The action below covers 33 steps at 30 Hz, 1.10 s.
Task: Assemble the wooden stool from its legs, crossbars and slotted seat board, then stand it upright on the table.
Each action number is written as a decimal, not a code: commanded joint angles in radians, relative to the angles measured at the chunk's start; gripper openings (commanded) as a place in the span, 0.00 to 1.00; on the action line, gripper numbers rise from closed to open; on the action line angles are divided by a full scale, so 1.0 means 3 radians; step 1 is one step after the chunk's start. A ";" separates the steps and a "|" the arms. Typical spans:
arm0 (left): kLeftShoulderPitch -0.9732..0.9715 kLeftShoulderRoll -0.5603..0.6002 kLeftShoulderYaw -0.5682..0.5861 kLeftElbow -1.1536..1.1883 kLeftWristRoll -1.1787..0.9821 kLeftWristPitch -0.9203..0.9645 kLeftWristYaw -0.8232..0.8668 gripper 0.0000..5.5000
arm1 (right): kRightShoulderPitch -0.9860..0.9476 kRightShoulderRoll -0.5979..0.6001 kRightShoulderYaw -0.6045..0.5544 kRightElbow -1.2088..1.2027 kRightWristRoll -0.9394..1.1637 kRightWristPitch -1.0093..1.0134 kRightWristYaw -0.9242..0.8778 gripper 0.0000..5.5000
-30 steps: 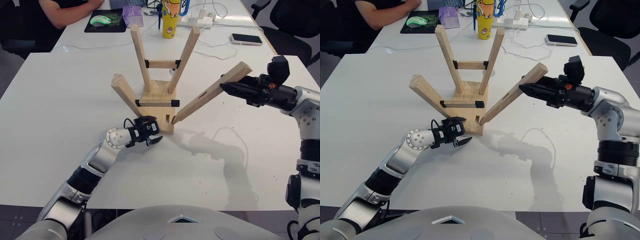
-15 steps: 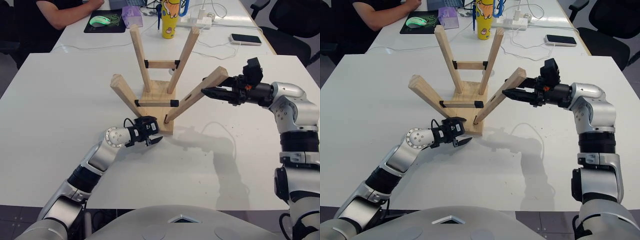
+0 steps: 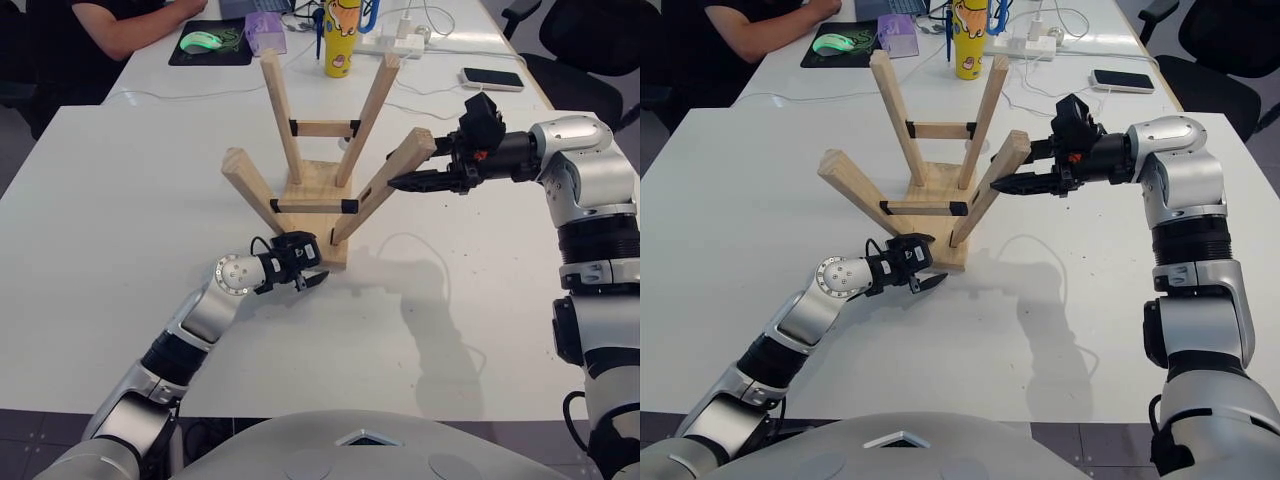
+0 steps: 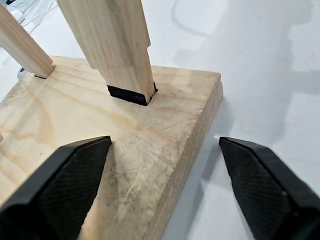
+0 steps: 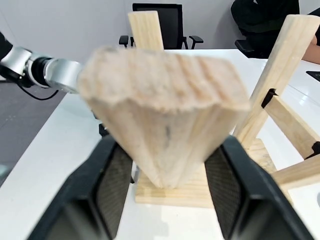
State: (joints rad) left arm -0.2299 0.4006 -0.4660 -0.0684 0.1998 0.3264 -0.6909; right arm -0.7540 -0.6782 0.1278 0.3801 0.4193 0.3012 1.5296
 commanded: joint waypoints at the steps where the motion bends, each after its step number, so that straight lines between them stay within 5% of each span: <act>1: 0.0104 -0.0014 0.0001 0.0018 -0.0007 0.0114 0.0014 0.73 | 0.0527 -0.0014 0.0226 -0.0296 -0.0228 0.0093 -0.0153 0.38; 21: 0.0199 -0.0089 0.0031 -0.0055 -0.0016 0.0247 0.0125 0.73 | 0.0868 -0.0017 0.0359 -0.1153 -0.0073 0.0393 -0.0679 0.38; 33: 0.0165 -0.0079 -0.0029 0.0013 0.0005 0.0215 0.0081 0.73 | 0.0743 0.0189 0.0398 -0.0923 -0.0051 0.0429 -0.0964 0.38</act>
State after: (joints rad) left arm -0.1953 0.3740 -0.4438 -0.0923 0.2007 0.3773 -0.6397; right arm -0.5829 -0.6352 0.1661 0.0461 0.4773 0.3648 1.2458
